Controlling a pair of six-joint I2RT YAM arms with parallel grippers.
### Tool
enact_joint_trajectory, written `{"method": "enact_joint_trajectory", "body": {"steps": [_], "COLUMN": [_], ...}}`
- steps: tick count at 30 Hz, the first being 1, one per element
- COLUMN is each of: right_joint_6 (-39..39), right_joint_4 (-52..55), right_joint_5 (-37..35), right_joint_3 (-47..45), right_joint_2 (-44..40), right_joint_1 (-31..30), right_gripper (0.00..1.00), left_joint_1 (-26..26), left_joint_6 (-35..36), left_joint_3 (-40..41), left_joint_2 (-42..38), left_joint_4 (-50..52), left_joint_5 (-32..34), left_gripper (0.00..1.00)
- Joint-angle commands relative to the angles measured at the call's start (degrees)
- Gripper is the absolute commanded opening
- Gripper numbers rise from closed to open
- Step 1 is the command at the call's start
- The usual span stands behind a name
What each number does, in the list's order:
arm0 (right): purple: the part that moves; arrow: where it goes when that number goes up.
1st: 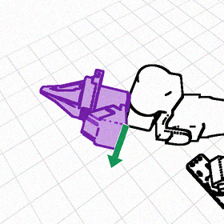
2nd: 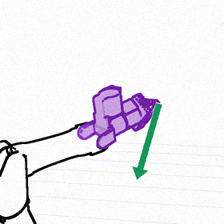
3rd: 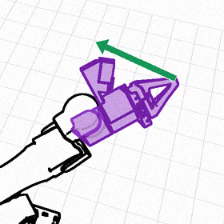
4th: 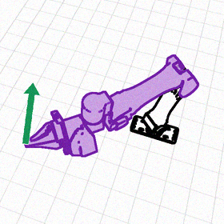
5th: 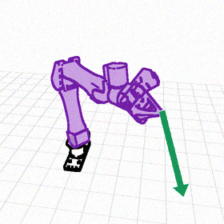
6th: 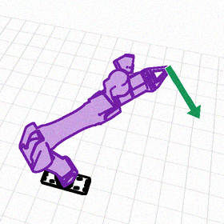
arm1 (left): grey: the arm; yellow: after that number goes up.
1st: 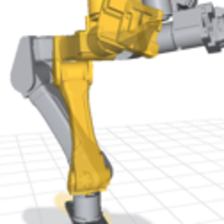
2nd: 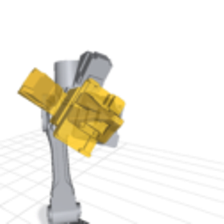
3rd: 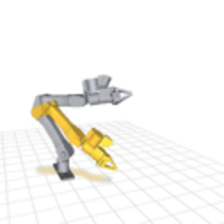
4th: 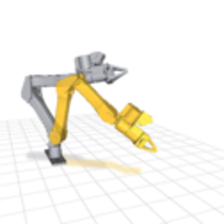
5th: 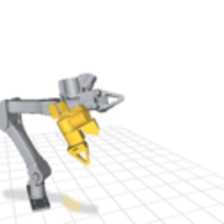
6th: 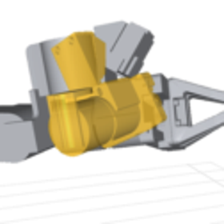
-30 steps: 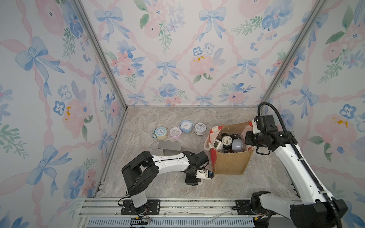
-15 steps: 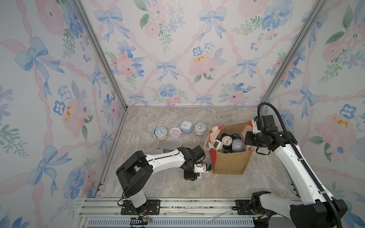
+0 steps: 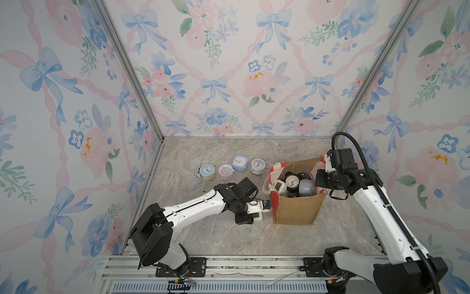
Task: Put the alarm clock into the canvas bag
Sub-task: Pick up the alarm from the center of the board, then place the alarm at the canvas bag.
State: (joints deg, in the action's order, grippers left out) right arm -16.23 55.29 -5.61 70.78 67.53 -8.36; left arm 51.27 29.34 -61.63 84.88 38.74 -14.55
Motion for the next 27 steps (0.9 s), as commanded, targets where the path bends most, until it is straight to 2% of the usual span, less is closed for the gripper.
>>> {"method": "enact_joint_trajectory", "body": {"steps": [1,8,15,24,27], "right_joint_6": [0.59,0.70,0.55,0.40,0.28], "right_joint_4": [-1.37,-1.09,-0.97,0.14,0.71], "right_joint_5": [-0.02,-0.07,0.11,-0.08,-0.14], "right_joint_3": [0.32,0.23,-0.06,-0.90,-1.22], "right_joint_2": [-0.34,-1.27,-2.32,-5.10,-5.81], "right_joint_1": [-0.43,-0.47,-0.43,-0.43,-0.43], "right_gripper": [0.01,0.01,0.01,0.04,0.08], "left_joint_1": [-0.29,-0.13,0.99,5.67,6.17], "left_joint_6": [-0.80,-3.84,-8.64,-14.10,-15.63], "left_joint_3": [-2.76,-6.82,-13.63,-26.88,-31.23], "left_joint_2": [-2.45,-7.19,-6.79,2.02,6.23], "left_joint_4": [0.05,-2.70,-2.97,-4.02,-3.85], "left_joint_5": [-2.00,1.14,2.23,8.92,10.89], "left_gripper": [0.40,0.37,0.38,0.35,0.34]}}
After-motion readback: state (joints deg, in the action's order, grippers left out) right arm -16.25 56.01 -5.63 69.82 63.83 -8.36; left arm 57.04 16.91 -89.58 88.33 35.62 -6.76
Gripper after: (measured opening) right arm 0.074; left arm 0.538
